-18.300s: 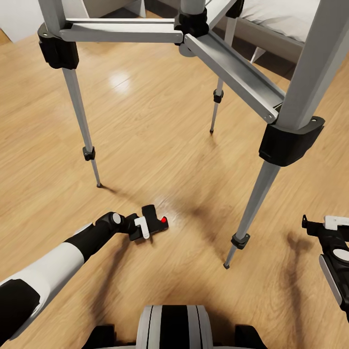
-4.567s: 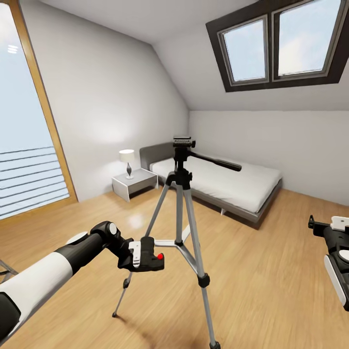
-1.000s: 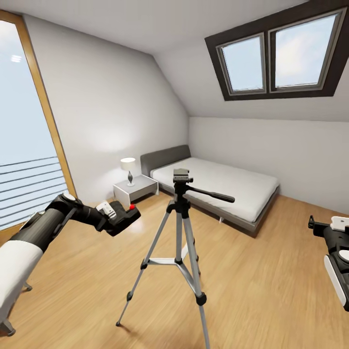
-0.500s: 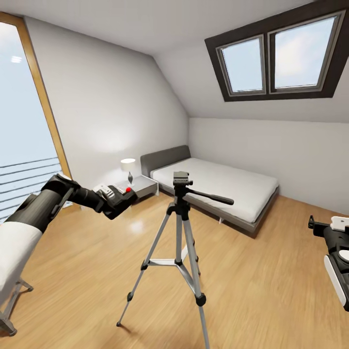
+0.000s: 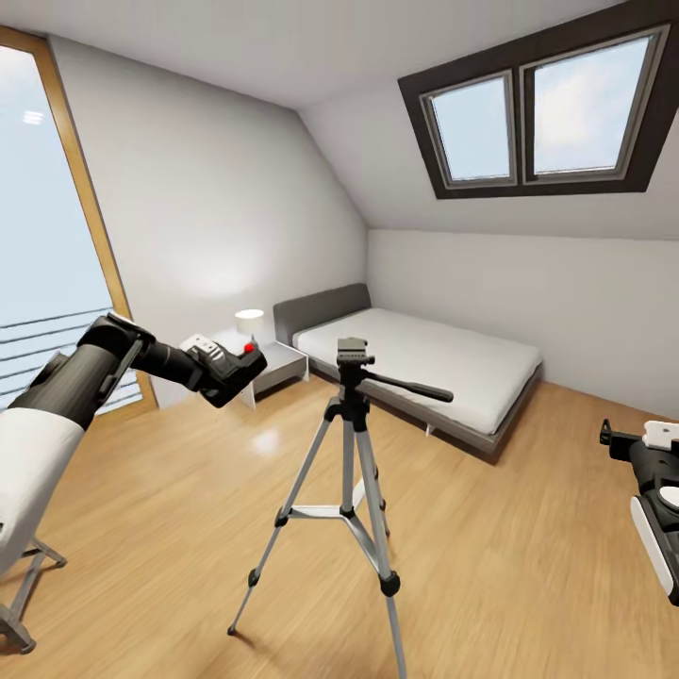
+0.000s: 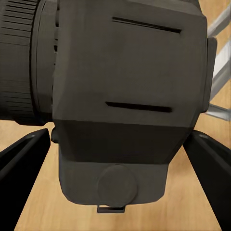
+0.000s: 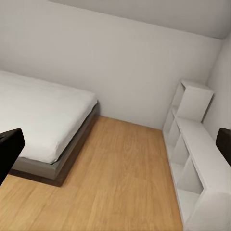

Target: Attach the digital camera to the camera tripod in the bedroom.

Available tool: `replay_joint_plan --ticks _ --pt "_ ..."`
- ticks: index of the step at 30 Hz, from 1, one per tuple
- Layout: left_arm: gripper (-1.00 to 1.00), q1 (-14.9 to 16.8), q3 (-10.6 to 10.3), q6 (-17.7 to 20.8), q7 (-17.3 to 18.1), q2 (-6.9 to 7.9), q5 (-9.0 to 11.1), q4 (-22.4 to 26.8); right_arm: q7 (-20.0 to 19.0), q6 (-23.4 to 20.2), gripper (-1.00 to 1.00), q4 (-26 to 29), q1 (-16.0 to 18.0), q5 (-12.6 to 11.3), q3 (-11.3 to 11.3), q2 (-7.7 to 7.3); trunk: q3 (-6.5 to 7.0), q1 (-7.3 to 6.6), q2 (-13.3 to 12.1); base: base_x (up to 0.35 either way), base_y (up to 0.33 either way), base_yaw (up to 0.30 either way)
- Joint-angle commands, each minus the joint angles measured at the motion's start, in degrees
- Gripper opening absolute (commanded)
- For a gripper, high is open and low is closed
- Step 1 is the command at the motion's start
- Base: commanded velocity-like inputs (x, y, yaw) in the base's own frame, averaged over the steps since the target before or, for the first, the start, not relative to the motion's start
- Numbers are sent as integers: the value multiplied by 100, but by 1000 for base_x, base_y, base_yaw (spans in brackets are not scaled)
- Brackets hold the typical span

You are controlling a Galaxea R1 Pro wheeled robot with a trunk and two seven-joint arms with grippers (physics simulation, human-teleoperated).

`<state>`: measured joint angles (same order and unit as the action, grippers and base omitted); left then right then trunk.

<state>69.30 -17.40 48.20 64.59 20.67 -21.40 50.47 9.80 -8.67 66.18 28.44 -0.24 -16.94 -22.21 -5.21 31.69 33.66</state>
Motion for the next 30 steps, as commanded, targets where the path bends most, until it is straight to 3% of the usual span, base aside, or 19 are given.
replay_joint_plan --ticks 1,16,27,30 --pt "-100 32 -7 61 45 -2 -45 7 22 -36 100 9 5 -2 6 -2 7 -20 -32 0 0 0" --pt "-100 408 -16 246 52 -123 -51 16 22 -38 100 9 4 26 6 -2 276 -349 -633 0 0 0" --pt "-100 594 -25 396 62 -259 -57 91 22 -31 100 9 4 413 6 -1 473 -591 -1075 0 0 0" --pt "-100 657 -25 500 62 -289 -57 95 22 -30 100 9 4 464 6 0 473 -591 -1075 0 0 0"
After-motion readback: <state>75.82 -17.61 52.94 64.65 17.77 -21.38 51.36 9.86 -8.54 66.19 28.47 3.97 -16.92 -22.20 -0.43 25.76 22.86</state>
